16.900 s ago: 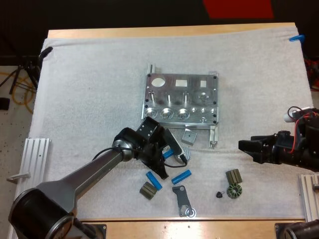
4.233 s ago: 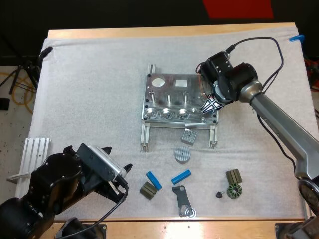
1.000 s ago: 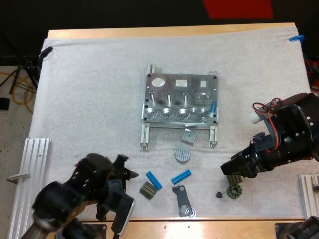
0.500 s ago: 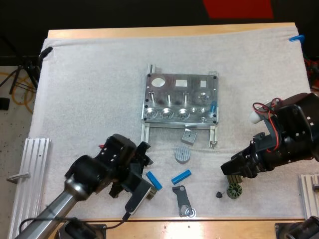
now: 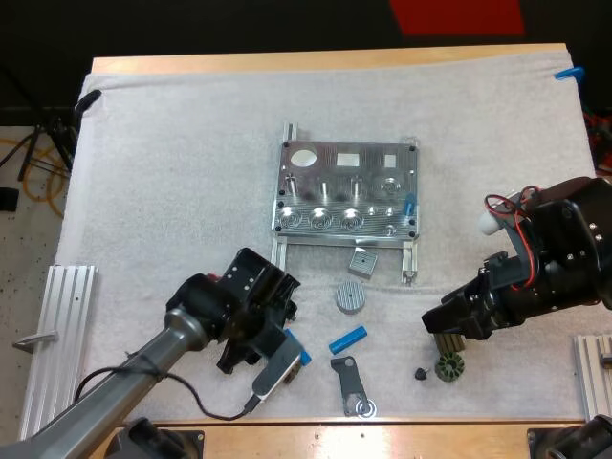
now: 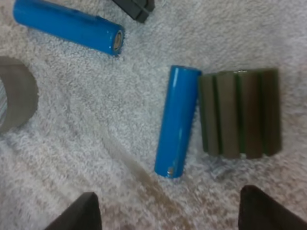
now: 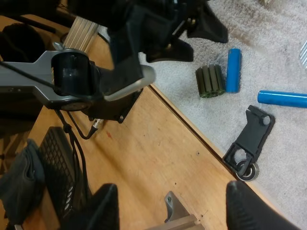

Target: Load cells from right to left

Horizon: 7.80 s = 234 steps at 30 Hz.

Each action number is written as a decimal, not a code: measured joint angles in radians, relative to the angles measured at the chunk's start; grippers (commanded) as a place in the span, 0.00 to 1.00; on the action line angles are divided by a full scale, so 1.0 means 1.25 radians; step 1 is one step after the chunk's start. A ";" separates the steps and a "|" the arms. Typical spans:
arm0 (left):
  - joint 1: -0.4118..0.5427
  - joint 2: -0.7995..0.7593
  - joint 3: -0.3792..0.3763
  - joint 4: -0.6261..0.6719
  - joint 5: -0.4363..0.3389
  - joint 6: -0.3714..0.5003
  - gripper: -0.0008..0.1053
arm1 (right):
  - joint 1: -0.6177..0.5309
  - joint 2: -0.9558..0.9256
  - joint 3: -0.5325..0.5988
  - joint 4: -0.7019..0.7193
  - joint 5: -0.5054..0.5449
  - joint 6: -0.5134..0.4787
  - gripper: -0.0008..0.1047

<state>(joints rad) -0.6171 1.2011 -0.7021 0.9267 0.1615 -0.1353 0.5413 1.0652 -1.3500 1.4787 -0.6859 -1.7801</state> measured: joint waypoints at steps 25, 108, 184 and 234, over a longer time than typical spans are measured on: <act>0.000 0.191 0.000 -0.088 0.000 0.000 0.58 | 0.000 0.000 0.000 -0.001 0.000 0.000 0.48; 0.000 -0.299 0.000 -0.096 0.122 -0.598 0.10 | 0.046 0.007 0.143 -0.354 0.040 0.228 0.48; 0.000 -0.302 0.000 -0.146 0.182 -0.622 0.10 | 0.241 0.137 0.266 -0.654 0.104 0.508 0.30; 0.000 -0.302 -0.118 0.041 0.056 -0.901 0.51 | 0.241 0.137 0.213 -0.457 0.333 0.158 0.01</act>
<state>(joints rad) -0.6173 0.8236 -0.8498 0.9784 0.2311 -1.2615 0.8425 1.2359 -1.0842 0.9079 -0.2702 -1.5830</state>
